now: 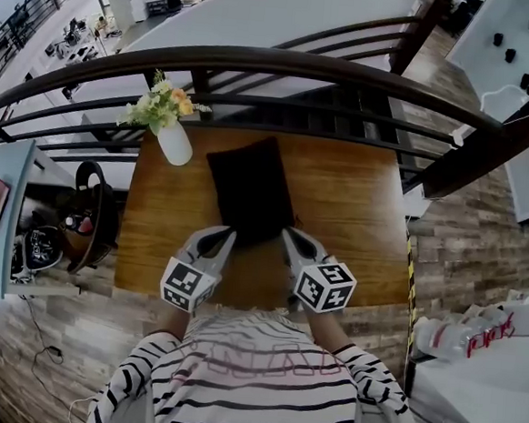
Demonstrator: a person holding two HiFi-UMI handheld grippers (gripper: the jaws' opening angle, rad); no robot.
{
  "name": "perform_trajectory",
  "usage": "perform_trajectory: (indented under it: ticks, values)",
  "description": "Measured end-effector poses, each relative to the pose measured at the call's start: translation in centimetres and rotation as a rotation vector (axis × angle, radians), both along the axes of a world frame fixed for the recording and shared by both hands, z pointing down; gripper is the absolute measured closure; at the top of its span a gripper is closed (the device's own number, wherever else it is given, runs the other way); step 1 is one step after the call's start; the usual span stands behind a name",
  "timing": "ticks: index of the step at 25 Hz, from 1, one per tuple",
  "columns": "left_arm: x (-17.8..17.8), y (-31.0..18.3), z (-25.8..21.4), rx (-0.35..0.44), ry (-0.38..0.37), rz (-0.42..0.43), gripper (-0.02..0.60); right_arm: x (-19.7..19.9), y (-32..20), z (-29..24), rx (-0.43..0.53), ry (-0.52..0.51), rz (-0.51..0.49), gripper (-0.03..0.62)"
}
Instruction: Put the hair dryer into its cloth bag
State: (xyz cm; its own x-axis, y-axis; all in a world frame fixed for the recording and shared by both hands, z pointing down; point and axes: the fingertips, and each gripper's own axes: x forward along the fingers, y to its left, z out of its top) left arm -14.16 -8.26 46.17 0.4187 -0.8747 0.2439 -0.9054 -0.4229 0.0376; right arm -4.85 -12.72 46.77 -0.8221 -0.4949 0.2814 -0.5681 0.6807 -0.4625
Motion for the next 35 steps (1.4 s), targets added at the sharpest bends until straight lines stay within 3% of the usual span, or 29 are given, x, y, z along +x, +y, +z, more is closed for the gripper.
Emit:
perform_trajectory:
  ticks: [18, 35]
  values:
    - [-0.1, 1.1, -0.6, 0.023, 0.012, -0.058, 0.578, 0.5, 1.0, 0.0, 0.032, 0.03, -0.003, 0.594]
    - [-0.5, 1.7, 0.0, 0.017, 0.017, -0.058, 0.58, 0.4, 1.3, 0.7, 0.027, 0.066, 0.005, 0.594]
